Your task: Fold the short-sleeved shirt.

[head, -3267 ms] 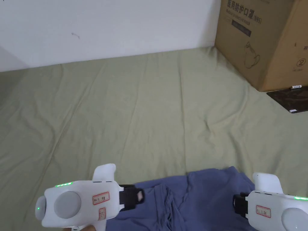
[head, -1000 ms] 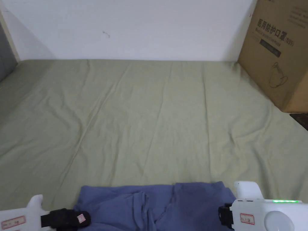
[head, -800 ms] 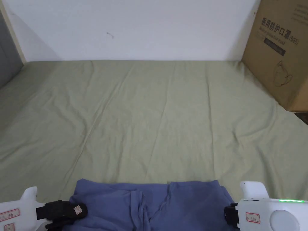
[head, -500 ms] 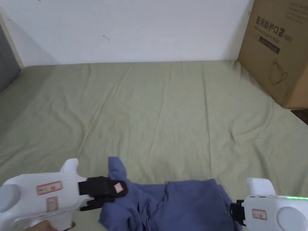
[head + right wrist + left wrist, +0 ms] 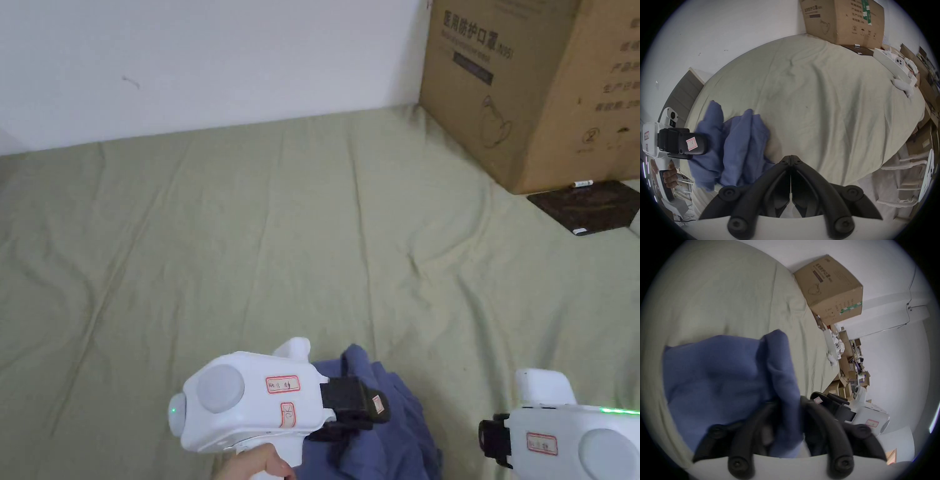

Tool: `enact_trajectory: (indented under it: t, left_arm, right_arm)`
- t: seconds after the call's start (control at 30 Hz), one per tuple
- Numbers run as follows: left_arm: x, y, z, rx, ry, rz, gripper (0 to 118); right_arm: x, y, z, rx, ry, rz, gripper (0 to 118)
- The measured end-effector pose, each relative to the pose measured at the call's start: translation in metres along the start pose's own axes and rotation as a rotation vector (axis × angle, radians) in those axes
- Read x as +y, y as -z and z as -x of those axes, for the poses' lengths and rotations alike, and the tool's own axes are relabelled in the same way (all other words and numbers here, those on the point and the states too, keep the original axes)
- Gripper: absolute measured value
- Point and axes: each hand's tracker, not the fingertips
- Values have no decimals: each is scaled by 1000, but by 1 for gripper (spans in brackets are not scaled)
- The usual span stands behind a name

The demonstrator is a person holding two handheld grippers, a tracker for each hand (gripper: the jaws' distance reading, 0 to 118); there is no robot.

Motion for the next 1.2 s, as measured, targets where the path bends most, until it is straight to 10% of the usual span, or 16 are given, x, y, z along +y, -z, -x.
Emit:
enact_trajectory:
  t: [0.07,0.13,0.27,0.33,0.37,1.2]
  left_arm:
    - [0,7,-3,-23,10,55,91]
    - [0,1,-3,-45,17,57,114]
    - [2,-29,6,-22,-2,-18,89]
    - [0,-43,9,69,39,-89,15]
    - [0,-43,9,153,69,-100,2]
    - [-39,60,-34,71,249,158,0]
  right_arm:
    - [-2,1,-7,-7,18,6,0]
    - [-3,2,-12,-10,28,8,0]
    - [-3,8,-17,-7,42,9,0]
    - [-3,9,-15,-1,45,7,0]
    - [-2,10,-14,3,46,5,0]
    - [-1,0,-20,-11,40,-9,0]
